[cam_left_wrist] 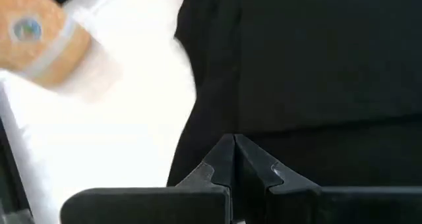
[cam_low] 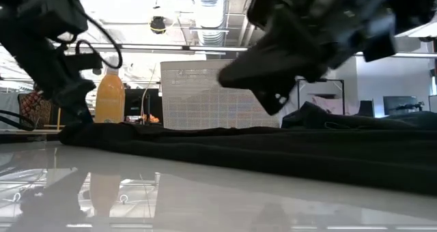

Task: Fold laundry
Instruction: Fold the black t-shirt

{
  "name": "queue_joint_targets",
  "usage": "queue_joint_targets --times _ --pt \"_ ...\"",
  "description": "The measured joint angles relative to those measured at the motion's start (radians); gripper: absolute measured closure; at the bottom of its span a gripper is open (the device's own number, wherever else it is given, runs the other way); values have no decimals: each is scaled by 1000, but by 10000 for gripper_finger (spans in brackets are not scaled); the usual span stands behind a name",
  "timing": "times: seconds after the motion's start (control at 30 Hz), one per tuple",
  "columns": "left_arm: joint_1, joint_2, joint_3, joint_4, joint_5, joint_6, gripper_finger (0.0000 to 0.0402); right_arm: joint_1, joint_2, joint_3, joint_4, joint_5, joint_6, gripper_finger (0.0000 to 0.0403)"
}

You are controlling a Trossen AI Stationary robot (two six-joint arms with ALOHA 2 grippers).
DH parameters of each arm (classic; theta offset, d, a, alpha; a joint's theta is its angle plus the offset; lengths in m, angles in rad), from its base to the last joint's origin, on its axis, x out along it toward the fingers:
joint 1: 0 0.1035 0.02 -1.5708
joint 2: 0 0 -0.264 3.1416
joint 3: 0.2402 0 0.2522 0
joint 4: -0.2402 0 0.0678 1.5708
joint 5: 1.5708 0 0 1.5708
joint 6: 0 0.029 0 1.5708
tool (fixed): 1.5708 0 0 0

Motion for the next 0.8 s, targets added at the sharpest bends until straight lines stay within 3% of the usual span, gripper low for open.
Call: queue_joint_targets --times 0.27,0.5,0.63,0.8 --pt "0 0 -110 86 46 -25 401 -20 7 76 -122 233 -15 383" --pt "35 0 -153 106 34 -54 401 -9 7 124 -291 251 -1 382" --pt "50 0 -162 144 35 -32 401 20 7 126 -366 337 37 382" --pt "60 0 -162 187 47 8 401 43 27 127 -346 371 41 382"
